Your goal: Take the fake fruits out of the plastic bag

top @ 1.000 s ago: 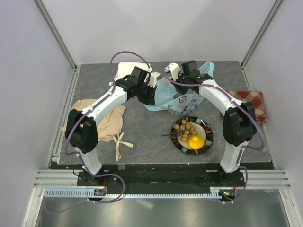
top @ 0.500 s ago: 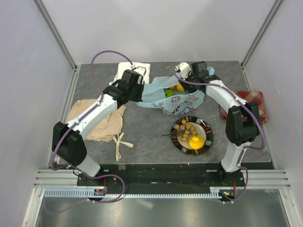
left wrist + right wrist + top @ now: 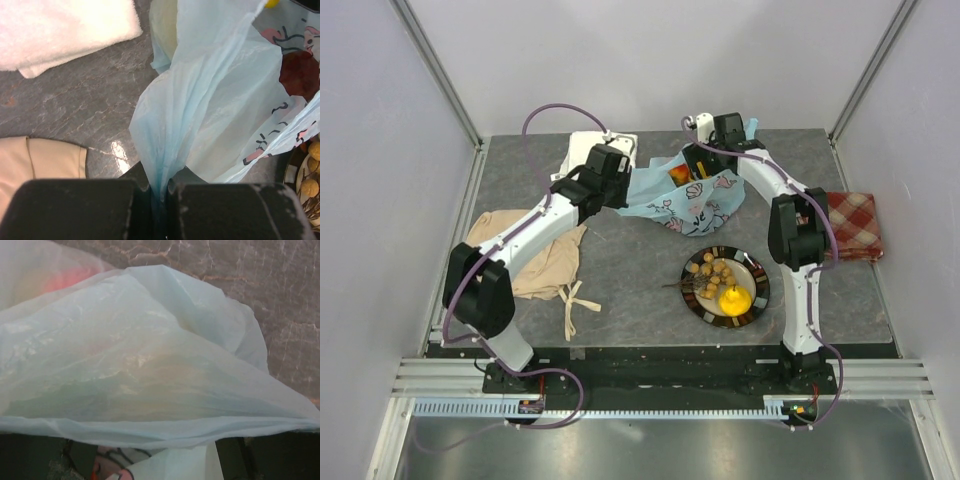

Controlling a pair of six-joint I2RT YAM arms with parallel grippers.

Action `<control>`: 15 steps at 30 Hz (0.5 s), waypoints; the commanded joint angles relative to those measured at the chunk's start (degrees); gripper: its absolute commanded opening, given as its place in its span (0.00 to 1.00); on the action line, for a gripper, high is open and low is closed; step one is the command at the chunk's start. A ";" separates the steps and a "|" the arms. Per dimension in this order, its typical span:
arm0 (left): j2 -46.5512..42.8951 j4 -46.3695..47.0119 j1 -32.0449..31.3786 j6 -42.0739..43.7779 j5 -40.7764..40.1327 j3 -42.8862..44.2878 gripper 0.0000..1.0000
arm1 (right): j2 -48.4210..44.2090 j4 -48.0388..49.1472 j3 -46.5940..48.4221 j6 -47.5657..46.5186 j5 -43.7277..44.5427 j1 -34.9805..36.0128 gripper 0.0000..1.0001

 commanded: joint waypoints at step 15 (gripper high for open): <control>2.05 2.74 -0.02 2.55 4.34 3.24 0.03 | 0.77 1.83 2.09 3.59 -3.61 -2.15 0.44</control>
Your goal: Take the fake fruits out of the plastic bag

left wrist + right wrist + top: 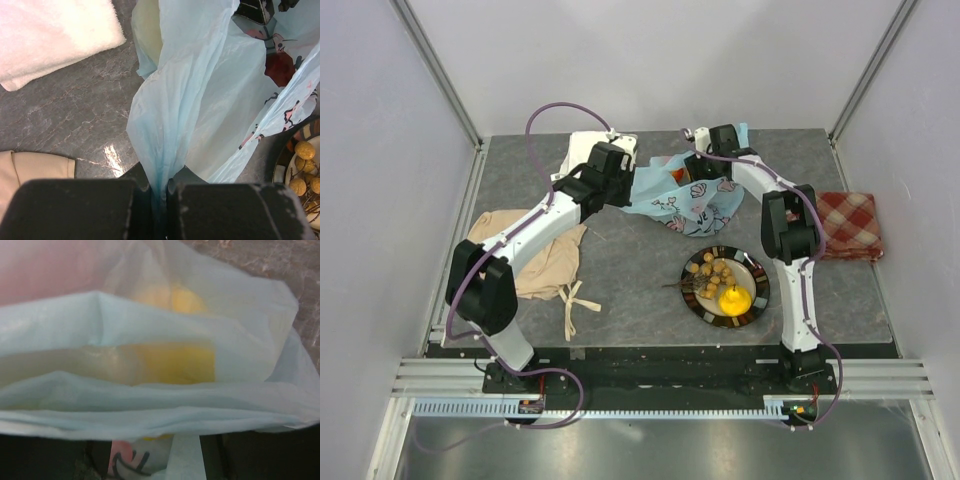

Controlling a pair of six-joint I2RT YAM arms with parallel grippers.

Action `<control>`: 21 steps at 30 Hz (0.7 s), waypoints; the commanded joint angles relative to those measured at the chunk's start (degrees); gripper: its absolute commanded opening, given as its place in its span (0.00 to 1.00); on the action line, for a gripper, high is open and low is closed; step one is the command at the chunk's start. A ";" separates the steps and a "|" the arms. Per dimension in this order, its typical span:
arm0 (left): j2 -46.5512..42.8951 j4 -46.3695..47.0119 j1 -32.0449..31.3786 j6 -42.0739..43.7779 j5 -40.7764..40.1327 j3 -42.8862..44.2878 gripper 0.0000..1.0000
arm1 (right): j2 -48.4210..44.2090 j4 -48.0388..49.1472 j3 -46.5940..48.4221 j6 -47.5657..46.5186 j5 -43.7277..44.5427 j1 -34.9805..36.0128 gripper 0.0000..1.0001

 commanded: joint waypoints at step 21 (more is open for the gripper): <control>-0.84 2.57 -0.09 3.12 -0.56 4.30 0.03 | -24.64 -5.35 -12.41 17.09 -54.80 -9.93 0.42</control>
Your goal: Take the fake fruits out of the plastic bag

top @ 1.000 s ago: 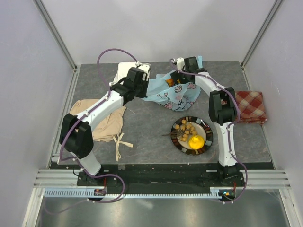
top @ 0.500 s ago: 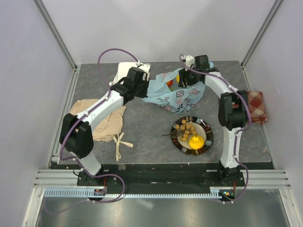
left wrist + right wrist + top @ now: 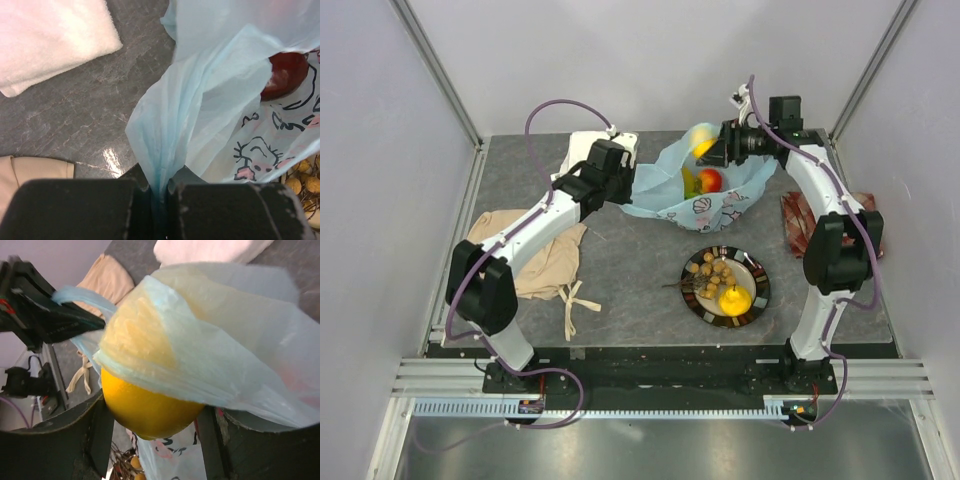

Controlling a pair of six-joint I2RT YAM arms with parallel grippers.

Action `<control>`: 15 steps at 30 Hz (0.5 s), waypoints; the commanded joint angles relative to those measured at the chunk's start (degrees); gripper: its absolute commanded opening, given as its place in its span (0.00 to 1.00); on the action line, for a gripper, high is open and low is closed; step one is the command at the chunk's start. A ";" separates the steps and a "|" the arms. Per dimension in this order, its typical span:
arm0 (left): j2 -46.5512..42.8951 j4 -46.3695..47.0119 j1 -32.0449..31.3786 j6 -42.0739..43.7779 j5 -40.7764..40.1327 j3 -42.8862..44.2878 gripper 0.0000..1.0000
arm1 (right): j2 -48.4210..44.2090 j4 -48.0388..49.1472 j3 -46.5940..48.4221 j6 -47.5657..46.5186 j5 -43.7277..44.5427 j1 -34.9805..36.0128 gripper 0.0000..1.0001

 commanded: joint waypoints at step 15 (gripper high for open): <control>-0.84 5.38 0.00 1.61 -4.34 12.70 0.02 | 2.86 -49.88 7.27 -41.33 0.63 -0.34 0.43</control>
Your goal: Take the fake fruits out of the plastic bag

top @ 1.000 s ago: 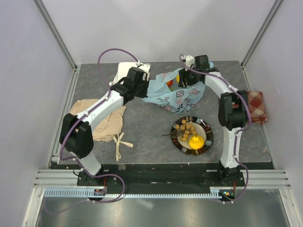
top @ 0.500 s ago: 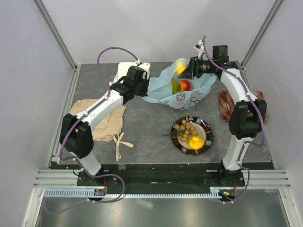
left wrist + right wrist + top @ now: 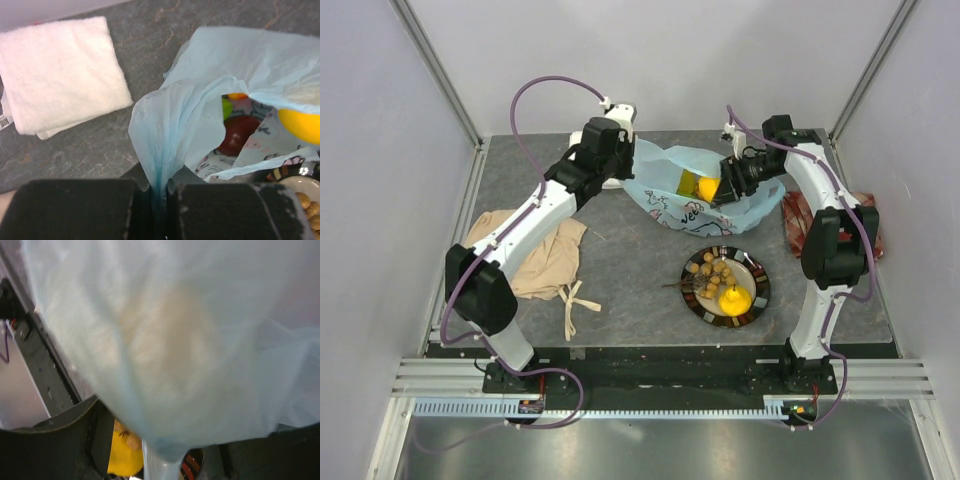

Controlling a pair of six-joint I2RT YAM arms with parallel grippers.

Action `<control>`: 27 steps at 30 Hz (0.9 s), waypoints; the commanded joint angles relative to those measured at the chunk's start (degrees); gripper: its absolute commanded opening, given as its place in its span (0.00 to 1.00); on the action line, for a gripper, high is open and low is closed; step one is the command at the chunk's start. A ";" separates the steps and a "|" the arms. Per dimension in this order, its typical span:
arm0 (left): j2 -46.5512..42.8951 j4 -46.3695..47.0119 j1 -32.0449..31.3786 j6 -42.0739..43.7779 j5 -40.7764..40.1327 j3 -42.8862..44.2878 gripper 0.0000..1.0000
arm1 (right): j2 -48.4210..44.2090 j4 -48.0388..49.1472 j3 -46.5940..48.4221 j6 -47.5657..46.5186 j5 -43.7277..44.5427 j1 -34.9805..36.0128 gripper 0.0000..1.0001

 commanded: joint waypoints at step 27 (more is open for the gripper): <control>1.36 3.17 2.09 -6.83 10.05 9.36 0.02 | -38.66 17.27 -24.53 10.73 2.91 -0.25 0.39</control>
